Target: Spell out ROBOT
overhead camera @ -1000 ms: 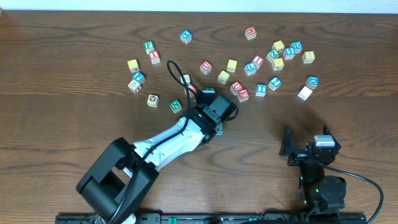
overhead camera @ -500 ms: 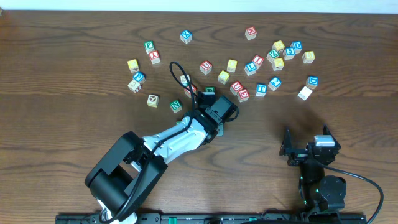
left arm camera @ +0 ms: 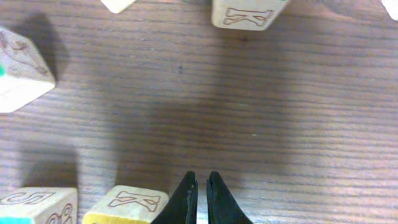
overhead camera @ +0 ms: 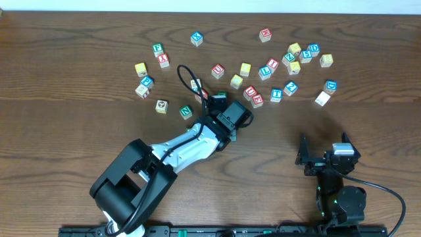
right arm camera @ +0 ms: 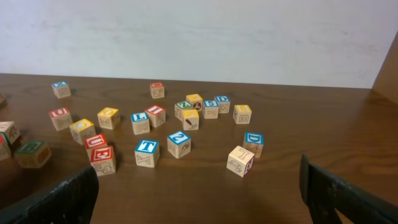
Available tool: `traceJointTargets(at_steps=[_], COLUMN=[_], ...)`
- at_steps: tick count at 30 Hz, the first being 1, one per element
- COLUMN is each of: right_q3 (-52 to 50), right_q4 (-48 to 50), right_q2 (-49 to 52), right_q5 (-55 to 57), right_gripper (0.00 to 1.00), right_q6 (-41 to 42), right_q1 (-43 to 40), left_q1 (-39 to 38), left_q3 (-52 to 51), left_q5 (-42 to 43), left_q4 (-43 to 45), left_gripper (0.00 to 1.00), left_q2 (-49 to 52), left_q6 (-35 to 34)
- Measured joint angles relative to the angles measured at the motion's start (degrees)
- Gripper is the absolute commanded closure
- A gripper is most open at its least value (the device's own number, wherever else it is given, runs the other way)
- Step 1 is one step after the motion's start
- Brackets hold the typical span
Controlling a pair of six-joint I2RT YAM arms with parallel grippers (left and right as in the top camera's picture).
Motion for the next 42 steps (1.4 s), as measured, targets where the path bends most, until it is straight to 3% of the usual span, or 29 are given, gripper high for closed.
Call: traceJointTargets(at_steps=[28,42], right_q3=[0.0,0.0], right_q4=[0.0,0.0], right_q2=[0.0,0.0], right_q5=[0.0,0.0], right_gripper=[0.01,0.01], right_q6=[0.0,0.0], right_q1=[0.0,0.0], left_q1=[0.0,0.0], left_q3=[0.0,0.0], left_q5=[-4.7,-4.9], left_q4=[-4.8,-5.2], left_gripper=[0.92,0.93], left_q2=[0.0,0.0], left_q6=[-10.3,-9.2])
